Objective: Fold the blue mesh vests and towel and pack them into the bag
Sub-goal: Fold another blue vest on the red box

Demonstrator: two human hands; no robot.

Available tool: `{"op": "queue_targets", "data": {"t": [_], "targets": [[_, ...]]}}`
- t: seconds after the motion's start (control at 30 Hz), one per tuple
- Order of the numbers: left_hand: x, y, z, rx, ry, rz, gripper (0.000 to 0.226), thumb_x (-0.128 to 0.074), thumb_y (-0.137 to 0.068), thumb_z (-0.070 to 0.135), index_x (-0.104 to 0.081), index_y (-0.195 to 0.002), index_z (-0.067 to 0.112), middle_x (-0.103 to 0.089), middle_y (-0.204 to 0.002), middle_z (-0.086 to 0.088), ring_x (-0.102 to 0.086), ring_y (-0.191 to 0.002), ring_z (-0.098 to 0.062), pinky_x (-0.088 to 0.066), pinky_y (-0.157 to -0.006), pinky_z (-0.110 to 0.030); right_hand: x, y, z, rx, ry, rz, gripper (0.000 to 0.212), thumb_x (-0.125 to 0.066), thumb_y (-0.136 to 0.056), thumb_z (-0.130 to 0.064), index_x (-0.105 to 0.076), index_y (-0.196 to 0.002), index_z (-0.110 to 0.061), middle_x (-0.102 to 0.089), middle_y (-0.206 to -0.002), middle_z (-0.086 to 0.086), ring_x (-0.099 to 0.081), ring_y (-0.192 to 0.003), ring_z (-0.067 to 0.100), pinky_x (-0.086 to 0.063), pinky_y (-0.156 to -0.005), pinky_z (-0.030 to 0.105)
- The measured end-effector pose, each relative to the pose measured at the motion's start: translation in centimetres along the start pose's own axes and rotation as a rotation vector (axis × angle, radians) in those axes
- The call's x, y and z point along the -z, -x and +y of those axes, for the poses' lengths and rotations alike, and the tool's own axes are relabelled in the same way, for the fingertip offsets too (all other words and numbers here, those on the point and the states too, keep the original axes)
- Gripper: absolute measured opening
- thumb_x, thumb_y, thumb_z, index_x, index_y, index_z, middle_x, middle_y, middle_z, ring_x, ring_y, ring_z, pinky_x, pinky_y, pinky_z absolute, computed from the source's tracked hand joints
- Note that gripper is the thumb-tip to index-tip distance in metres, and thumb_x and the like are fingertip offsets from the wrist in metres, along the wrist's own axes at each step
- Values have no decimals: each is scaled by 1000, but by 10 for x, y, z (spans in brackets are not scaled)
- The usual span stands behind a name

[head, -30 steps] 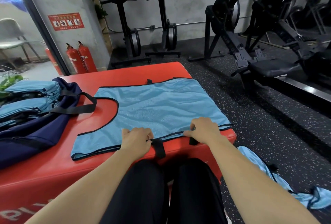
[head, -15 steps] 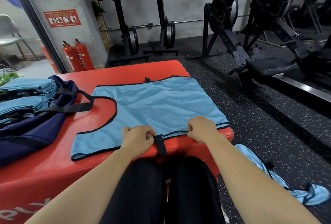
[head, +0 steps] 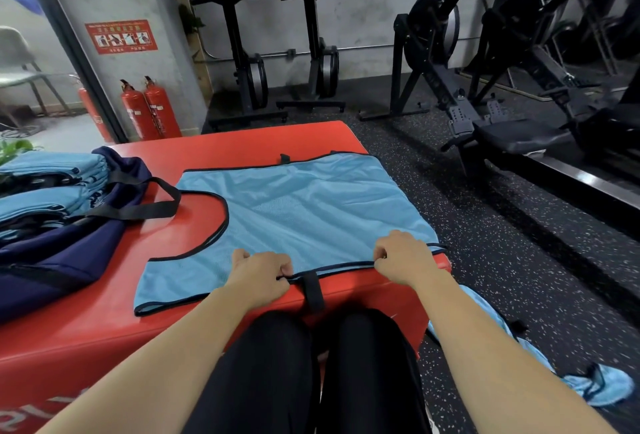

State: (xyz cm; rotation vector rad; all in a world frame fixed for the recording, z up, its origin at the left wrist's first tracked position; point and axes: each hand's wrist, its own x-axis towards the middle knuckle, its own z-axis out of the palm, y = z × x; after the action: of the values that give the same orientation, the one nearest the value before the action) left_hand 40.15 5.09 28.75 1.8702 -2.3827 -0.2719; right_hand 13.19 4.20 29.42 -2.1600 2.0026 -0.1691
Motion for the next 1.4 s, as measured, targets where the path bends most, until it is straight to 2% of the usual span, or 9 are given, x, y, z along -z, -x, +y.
{"op": "queue_targets", "data": {"t": [0.27, 0.43, 0.53, 0.63, 0.77, 0.9, 1.07, 1.17, 1.4], "targets": [[13, 6, -15, 58, -50, -111, 2, -57, -80, 30, -58, -81, 31, -58, -75, 15, -49, -72, 2, -23, -87, -30, -2, 6, -22, 33, 29, -61, 17, -57, -85, -24, -63, -101, -27, -54, -113, 3, -47, -115, 25, -37, -96, 37], [28, 18, -42, 200, -10, -250, 9, -58, -69, 34, -57, -73, 26, -61, -73, 11, -61, -82, -12, -30, -85, -33, -13, 13, -57, 106, -8, -71, 16, -54, -85, -22, -61, -99, -26, -57, -114, 4, -47, -115, 26, -36, -96, 39], [42, 17, -42, 261, 272, -431, 16, -61, -68, 35, -60, -68, 20, -65, -69, 3, -61, -61, -14, -44, -69, -27, -6, 15, -61, 56, -84, -206, 12, -57, -80, -33, -60, -85, -22, -64, -100, -1, -57, -98, 22, -43, -85, 35], [52, -3, -41, 243, 223, -288, 20, -57, -82, 26, -56, -68, 13, -63, -70, -3, -53, -57, -17, -42, -58, -25, 5, 11, -57, -20, -191, -189, 23, -56, -80, -36, -61, -74, -15, -62, -82, 2, -59, -82, 24, -46, -72, 31], [46, -44, -43, 207, 98, 12, 15, -55, -88, 31, -63, -98, 25, -64, -108, 4, -58, -98, -18, -52, -83, -37, 11, -8, -48, -71, -147, 76, 24, -53, -89, -35, -65, -104, -21, -64, -110, 0, -56, -109, 23, -42, -87, 32], [27, -77, -38, 206, 43, -144, 76, -59, -86, 59, -25, -151, 37, -13, -161, 2, -8, -149, -25, -20, -116, -54, -2, -39, -36, -46, 22, 52, 72, -51, -88, -57, -32, -148, -22, -38, -148, 8, -29, -139, 27, -22, -112, 43], [2, -94, -48, 254, -51, -224, 106, -31, -62, 98, 8, -150, 53, 23, -161, 10, 20, -149, -21, 2, -114, -64, -28, -69, -30, -65, 44, -141, 100, -16, -75, -90, 8, -155, -34, 17, -162, 9, 20, -147, 32, 12, -115, 61], [-10, -99, -64, 262, -146, -179, 114, -3, -45, 105, 15, -147, 56, 22, -161, 12, 20, -149, -21, 4, -112, -67, -44, -82, -37, -32, 67, -109, 113, 14, -53, -88, 11, -154, -36, 22, -161, 9, 21, -146, 36, 11, -112, 66], [-3, -70, -97, 375, -152, -208, 119, 0, -39, 105, 19, -145, 56, 23, -160, 12, 20, -149, -21, 2, -113, -67, -56, -94, -70, 94, 92, -91, 109, 14, -57, -86, 9, -154, -36, 20, -161, 10, 22, -146, 37, 14, -110, 67]]}}
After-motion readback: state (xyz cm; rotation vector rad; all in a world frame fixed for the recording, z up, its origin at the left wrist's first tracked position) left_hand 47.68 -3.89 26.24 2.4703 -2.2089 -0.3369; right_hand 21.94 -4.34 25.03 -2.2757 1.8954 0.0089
